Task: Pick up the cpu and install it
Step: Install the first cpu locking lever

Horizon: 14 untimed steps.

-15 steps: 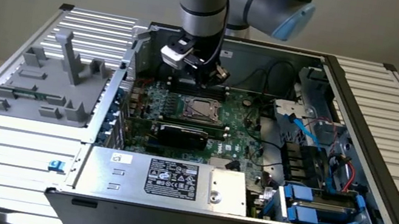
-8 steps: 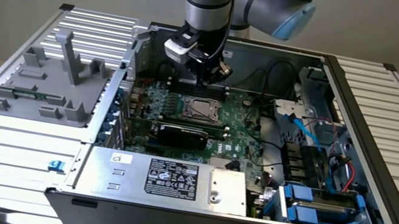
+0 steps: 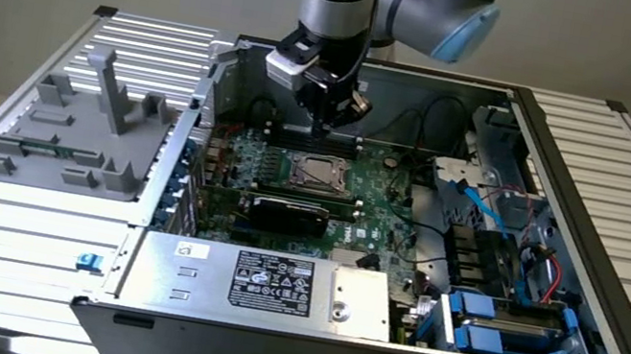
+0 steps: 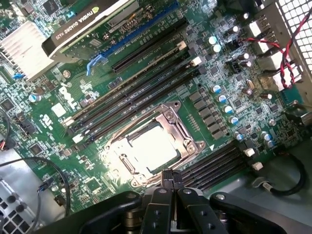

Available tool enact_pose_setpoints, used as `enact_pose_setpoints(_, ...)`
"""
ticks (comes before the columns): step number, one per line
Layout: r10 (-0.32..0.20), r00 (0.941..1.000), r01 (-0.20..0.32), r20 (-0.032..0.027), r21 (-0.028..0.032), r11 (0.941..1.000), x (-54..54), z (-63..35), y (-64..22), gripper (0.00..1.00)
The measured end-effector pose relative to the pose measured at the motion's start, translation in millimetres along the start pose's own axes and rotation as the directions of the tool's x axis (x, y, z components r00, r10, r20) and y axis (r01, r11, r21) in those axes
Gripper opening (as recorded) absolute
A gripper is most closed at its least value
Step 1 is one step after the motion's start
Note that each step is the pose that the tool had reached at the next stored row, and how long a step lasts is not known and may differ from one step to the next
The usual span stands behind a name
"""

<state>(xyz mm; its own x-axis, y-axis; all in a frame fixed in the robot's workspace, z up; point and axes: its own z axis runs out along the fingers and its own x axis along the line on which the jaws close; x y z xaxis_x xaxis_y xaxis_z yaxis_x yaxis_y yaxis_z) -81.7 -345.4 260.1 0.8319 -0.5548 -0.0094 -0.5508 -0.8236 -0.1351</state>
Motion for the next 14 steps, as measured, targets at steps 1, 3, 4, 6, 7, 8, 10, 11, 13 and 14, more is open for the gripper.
enact_pose_setpoints(1, -0.006, 1.0000, 0.006, -0.0016, -0.0059, 1.0000, -0.1, -0.4, 0.0, 0.11)
enact_pose_setpoints(3, -0.021, 0.9997, 0.020, -0.0130, -0.0266, 0.9994, -0.4, -0.4, 0.2, 0.11)
enact_pose_setpoints(4, -0.028, 0.9994, 0.028, -0.0179, -0.0357, 0.9990, -0.6, -0.4, 0.2, 0.11)
enact_pose_setpoints(6, -0.043, 0.9988, 0.042, -0.0245, -0.0497, 0.9979, -0.8, -0.8, 0.3, 0.11)
enact_pose_setpoints(7, -0.053, 0.9982, 0.051, -0.0271, -0.0561, 0.9971, -0.8, -1.3, 0.2, 0.11)
enact_pose_setpoints(8, -0.063, 0.9976, 0.061, -0.0306, -0.0643, 0.9961, -0.8, -1.7, 0.1, 0.11)
enact_pose_setpoints(10, -0.082, 0.9959, 0.078, -0.0382, -0.0818, 0.9936, -1.0, -2.5, 0.1, 0.11)
enact_pose_setpoints(11, -0.091, 0.9949, 0.087, -0.0425, -0.0917, 0.9920, -1.1, -2.8, 0.1, 0.11)
enact_pose_setpoints(13, -0.111, 0.9925, 0.105, -0.0511, -0.1122, 0.9881, -1.6, -3.3, 0.1, 0.11)
enact_pose_setpoints(14, -0.121, 0.9911, 0.114, -0.0542, -0.1207, 0.9861, -1.9, -3.6, 0.1, 0.11)
